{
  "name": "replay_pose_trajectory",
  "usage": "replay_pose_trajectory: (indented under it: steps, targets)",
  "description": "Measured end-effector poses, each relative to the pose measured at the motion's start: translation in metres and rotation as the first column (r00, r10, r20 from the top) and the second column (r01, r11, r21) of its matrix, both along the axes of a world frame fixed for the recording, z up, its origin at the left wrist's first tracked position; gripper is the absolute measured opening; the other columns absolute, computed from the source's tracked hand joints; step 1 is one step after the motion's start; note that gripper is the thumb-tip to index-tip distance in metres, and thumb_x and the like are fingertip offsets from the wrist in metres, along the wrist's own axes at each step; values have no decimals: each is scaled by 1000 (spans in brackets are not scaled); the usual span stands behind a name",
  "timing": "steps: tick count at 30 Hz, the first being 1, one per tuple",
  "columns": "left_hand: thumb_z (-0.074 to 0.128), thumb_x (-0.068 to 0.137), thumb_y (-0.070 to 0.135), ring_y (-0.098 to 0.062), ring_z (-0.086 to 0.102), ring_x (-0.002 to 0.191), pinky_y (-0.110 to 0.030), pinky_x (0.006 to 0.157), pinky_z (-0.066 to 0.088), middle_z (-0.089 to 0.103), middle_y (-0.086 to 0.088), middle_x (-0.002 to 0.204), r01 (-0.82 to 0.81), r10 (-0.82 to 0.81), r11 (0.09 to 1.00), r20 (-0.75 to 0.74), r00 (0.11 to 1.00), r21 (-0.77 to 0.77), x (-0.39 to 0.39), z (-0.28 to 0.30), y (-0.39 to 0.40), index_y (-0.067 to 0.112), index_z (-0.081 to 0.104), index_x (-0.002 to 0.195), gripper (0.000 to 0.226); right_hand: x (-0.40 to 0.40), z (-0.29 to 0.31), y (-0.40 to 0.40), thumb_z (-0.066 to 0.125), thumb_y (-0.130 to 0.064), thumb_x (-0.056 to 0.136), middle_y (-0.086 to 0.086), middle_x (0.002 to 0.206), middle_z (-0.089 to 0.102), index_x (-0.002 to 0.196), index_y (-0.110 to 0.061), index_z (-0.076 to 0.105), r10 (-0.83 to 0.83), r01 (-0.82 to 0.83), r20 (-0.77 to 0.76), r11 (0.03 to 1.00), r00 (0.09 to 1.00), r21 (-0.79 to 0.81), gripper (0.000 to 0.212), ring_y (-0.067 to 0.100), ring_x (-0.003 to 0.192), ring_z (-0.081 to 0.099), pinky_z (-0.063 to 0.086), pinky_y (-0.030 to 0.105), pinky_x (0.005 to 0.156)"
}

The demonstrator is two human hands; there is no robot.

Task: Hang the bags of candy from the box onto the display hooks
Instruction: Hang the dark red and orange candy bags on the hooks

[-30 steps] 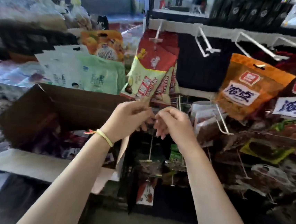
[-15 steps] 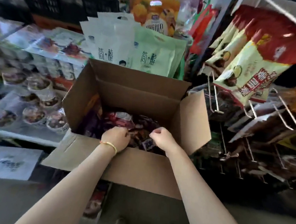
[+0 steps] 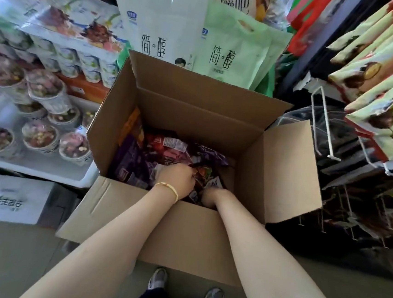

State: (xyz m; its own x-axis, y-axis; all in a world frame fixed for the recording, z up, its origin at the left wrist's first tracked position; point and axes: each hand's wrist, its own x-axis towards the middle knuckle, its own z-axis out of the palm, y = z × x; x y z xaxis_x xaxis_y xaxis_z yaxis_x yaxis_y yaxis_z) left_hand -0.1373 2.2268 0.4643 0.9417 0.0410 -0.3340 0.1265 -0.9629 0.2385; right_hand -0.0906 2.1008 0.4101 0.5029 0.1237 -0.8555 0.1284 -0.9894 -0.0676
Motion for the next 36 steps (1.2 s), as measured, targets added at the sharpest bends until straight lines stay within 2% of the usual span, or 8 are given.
replay_pose_trajectory:
  steps: [8,14,18,23,25,29,32,36]
  targets:
    - [50,99,30,-29,65,107,-34,82,50,69,-8,119,-100,94,973,-38,995,-209,3,3,8,23,63,130,35,11,33,-21,49,-3,99,14,151,46,148,-11,48,-263,266,-53,913,963,308,49,31,135,47,40,37,109]
    - [76,80,56,-17,40,140,-35,113,37,42,-1,153,-243,208,656,-139,968,-714,-1,13,17,22,38,150,86,9,95,-43,38,7,100,12,140,58,142,-8,54,-523,723,-554,196,648,662,48,19,117,63,54,31,89]
    - [90,67,47,-9,24,145,-32,119,27,24,2,159,3,142,694,142,980,-720,-10,50,27,27,18,158,118,12,140,-38,35,9,101,14,142,57,144,-3,50,-442,659,-598,-19,669,752,47,25,130,57,46,38,110]
    - [72,90,24,-9,54,117,-30,99,48,56,1,134,85,385,774,574,722,-627,-13,97,13,22,49,144,59,9,194,-28,30,15,95,16,142,57,144,0,48,-425,593,-610,-191,668,782,54,25,126,60,52,32,101]
    - [62,96,17,-21,67,105,-39,92,55,71,-2,116,77,459,802,694,554,-592,-12,120,14,16,67,125,30,0,215,-32,38,12,96,16,129,65,140,-2,53,-483,517,-513,-136,710,845,48,24,112,67,56,29,91]
    - [58,93,21,-24,73,88,-42,80,59,77,-4,98,166,398,828,770,499,-536,-11,169,22,11,76,108,25,-22,260,-52,73,-38,90,1,106,59,127,-30,65,-616,35,312,485,723,874,38,15,96,61,49,19,80]
    - [57,94,24,-20,72,83,-40,77,58,76,-2,94,323,272,818,815,512,-476,-11,208,8,11,75,108,26,-38,289,-67,76,-54,81,-12,131,58,128,-43,59,-527,-68,279,385,803,921,51,6,124,53,43,26,101]
    - [56,94,25,-24,71,85,-44,75,58,76,-1,94,412,193,817,865,463,-403,-2,236,-32,14,74,109,26,-50,309,-99,71,-19,92,-11,109,74,123,-22,64,-479,47,59,207,876,977,32,6,104,69,54,26,91]
